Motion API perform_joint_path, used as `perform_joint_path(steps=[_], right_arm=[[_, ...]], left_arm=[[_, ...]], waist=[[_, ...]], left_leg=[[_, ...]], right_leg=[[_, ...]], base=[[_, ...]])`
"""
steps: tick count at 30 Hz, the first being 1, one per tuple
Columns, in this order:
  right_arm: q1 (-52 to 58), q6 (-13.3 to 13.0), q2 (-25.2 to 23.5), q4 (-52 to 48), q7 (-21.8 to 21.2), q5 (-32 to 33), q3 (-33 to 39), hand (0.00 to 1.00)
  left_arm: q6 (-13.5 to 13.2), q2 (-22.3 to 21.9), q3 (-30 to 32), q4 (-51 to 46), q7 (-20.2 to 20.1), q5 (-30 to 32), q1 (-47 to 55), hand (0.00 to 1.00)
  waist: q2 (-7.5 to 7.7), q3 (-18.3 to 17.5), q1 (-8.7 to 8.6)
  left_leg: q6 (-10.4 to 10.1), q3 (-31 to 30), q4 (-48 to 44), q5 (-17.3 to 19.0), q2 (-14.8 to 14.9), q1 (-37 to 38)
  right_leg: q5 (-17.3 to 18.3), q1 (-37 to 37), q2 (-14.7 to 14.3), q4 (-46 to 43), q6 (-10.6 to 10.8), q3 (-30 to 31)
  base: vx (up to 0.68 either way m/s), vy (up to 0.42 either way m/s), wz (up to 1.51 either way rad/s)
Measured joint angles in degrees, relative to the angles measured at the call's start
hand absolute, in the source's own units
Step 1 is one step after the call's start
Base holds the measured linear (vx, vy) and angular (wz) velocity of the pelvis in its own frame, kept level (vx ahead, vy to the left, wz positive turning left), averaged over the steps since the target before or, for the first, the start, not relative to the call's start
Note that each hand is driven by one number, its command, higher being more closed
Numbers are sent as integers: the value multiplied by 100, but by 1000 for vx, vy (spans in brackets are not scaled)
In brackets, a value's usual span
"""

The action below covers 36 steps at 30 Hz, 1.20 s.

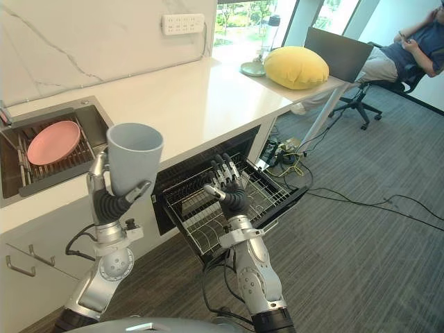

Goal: Walk over to the sink, pick up the cup, carry it to the dishwasher, place the cup inside the dishwasher, then close the dishwasher door

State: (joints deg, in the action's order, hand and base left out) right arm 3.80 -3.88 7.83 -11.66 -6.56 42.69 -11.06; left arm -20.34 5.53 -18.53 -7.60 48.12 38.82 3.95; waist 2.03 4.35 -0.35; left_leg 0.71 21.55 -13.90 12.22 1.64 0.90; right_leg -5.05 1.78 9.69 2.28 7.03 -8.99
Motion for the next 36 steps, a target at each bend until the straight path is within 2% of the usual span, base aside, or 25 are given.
perform_joint_path(steps=[4, 12, 17, 24, 34, 36], right_arm=[[-15, 34, 0, -322, -51, 86, -113, 0], [-41, 38, 2, -320, -44, 90, -273, 0], [-82, 42, 8, -321, -43, 90, -465, 0], [-131, 45, 127, -321, -43, 90, -514, 0], [-172, 218, 177, -322, -44, 71, -670, 0], [-176, 318, 183, -322, -46, 63, -679, 0]], left_arm=[[76, 3, -194, 260, -80, 83, -116, 100], [176, 14, -705, 639, -268, 125, -287, 100], [299, 28, -867, 925, -271, 133, -291, 100], [303, 31, -942, 1148, -287, 135, -373, 100], [323, 59, -1099, 1311, -468, 190, -443, 100], [323, 77, -1119, 1315, -470, 193, -443, 100]], waist=[[-63, -38, -14], [-57, -47, -23], [-57, -142, -47], [-31, -212, -56], [-23, -289, -76], [-19, -297, -75]], left_leg=[[49, 24, -10, -29, 2, 1], [69, -30, 30, -39, -11, 10], [84, 36, 65, -52, -12, 46], [87, 125, 109, -56, -17, 119], [93, 98, 113, -65, -23, 120], [96, 85, 122, -79, -30, 119]], right_leg=[[-55, -8, -17, 44, 76, 43], [-58, 14, -19, 70, 76, 49], [-63, -9, -19, 62, 73, 94], [-54, -20, -18, 34, 58, 195], [-45, -6, -18, 35, 44, 190], [-32, -4, -14, 32, 24, 185]], base=[[7, -10, -4], [-23, -10, 1], [-44, -12, -6], [-42, -4, -7], [-16, -5, 1], [-38, -9, 3]])
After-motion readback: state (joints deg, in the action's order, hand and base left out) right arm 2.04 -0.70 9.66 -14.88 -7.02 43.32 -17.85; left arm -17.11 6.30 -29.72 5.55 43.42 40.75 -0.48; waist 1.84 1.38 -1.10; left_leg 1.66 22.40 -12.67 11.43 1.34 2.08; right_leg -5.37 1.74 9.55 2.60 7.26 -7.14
